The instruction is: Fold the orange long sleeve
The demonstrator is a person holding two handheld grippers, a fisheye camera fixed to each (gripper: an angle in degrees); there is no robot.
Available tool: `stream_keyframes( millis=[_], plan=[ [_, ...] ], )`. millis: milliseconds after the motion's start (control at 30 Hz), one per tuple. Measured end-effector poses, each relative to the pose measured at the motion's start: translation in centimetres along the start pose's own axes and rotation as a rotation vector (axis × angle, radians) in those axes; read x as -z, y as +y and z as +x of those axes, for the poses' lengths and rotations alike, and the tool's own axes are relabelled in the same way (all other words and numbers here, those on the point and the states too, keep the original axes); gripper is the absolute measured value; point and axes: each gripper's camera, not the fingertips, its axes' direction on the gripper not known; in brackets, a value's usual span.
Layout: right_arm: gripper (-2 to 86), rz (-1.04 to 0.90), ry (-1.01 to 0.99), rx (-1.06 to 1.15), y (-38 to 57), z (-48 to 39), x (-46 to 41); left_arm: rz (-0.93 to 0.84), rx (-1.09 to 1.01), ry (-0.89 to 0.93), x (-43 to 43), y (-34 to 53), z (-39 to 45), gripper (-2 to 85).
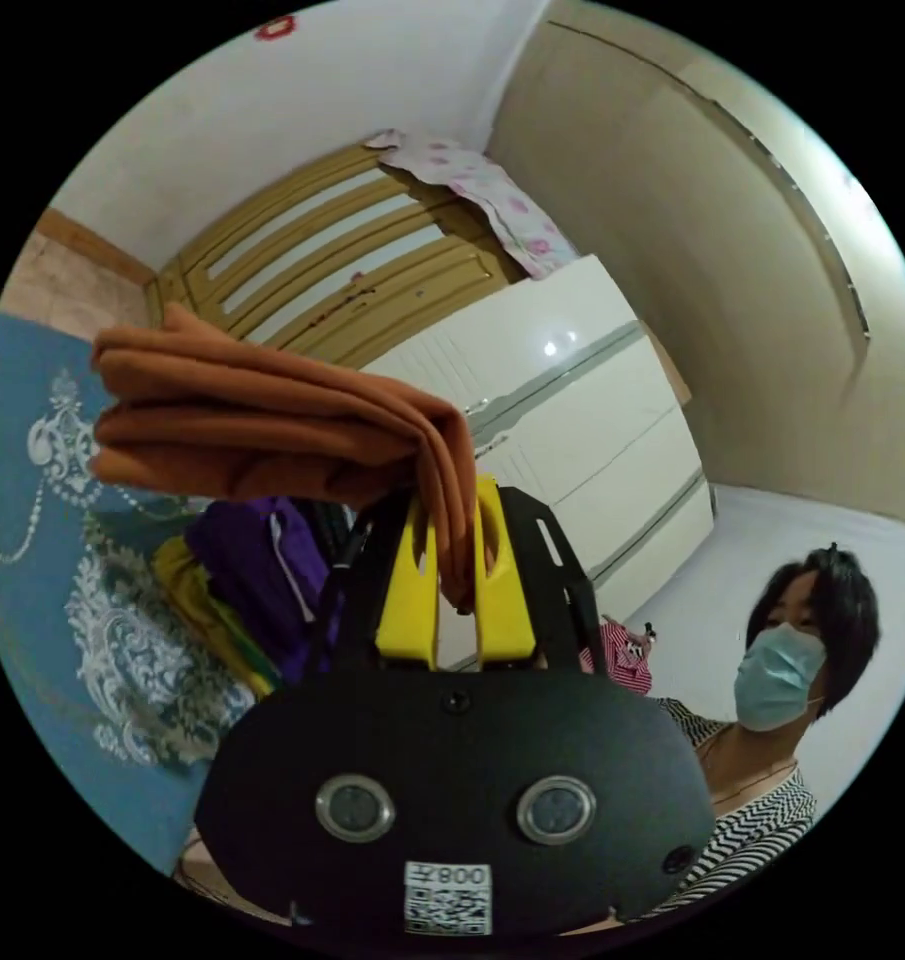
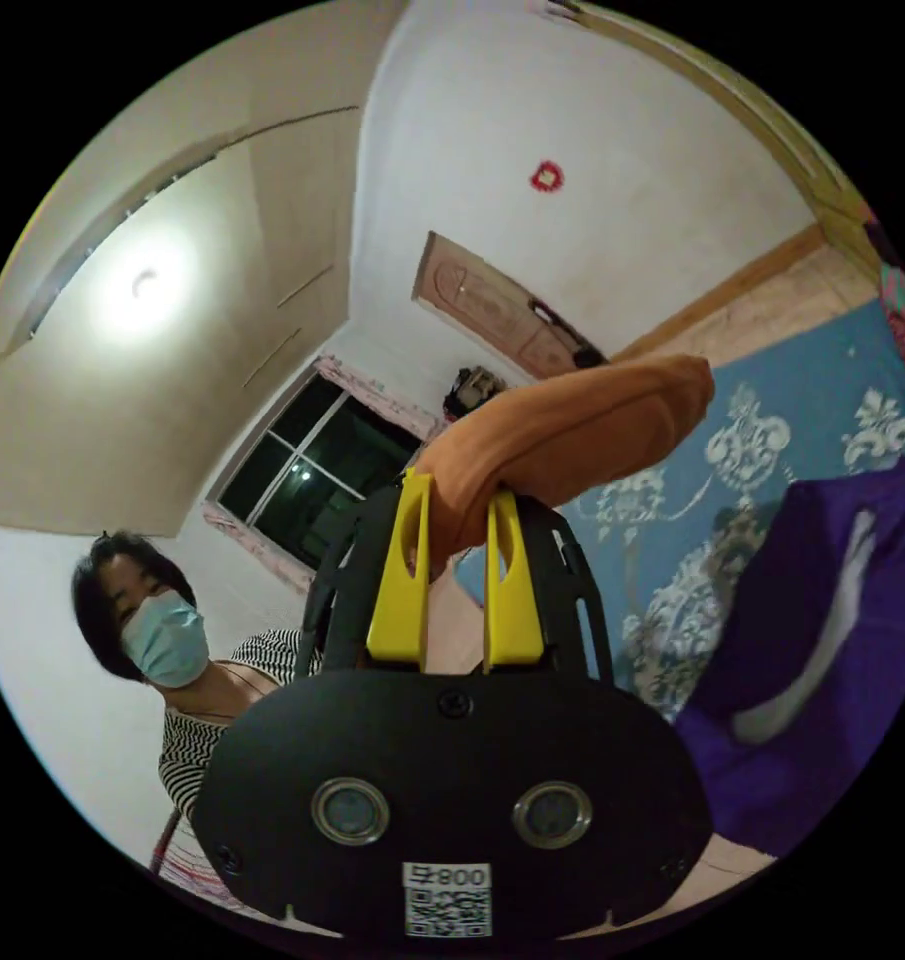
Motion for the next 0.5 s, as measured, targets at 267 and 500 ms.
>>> stream_keyframes(
  millis=[267,500],
  plan=[
    [8.7,0.071,0.258,-0.136,3.4,1.8,16.1,-0.215,0.181,-0.084,-27.6,12.4,-18.4,7.4],
    [9.3,0.141,0.290,-0.554,13.8,13.1,21.8,-0.398,0.399,-0.181,-38.7,26.2,-31.4,7.9]
  ],
)
